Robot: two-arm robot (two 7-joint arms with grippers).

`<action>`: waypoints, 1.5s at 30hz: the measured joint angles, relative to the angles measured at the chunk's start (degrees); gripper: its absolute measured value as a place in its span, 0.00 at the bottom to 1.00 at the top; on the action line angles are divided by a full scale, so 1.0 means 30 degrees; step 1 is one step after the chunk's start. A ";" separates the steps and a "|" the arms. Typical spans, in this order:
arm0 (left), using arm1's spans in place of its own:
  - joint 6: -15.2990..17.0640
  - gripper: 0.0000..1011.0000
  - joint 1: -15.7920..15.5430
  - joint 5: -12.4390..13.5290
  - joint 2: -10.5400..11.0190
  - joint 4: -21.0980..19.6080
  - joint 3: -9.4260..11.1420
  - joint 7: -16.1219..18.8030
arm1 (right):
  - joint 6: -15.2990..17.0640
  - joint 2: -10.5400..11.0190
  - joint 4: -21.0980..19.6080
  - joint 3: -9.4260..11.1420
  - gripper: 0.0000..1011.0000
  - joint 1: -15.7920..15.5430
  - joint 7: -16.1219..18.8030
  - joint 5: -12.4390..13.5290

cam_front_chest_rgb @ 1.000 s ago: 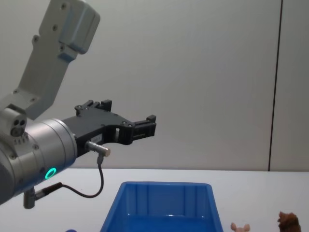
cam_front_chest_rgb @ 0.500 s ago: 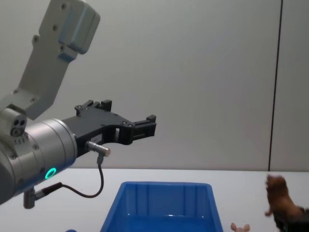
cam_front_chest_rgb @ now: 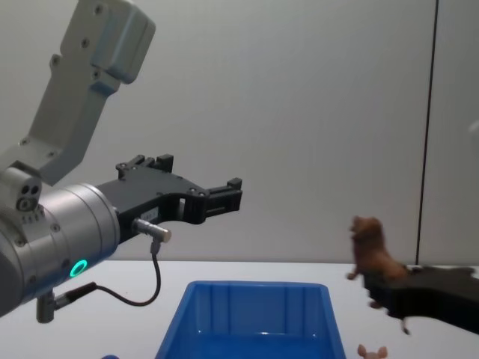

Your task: Pick up the two dolls from the table and place them into the box.

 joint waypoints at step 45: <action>0.0000 0.99 0.0000 0.0000 0.0000 -0.0001 0.0000 0.0001 | -0.0578 -0.1761 0.2434 -0.1362 0.99 0.1810 0.1222 -0.1232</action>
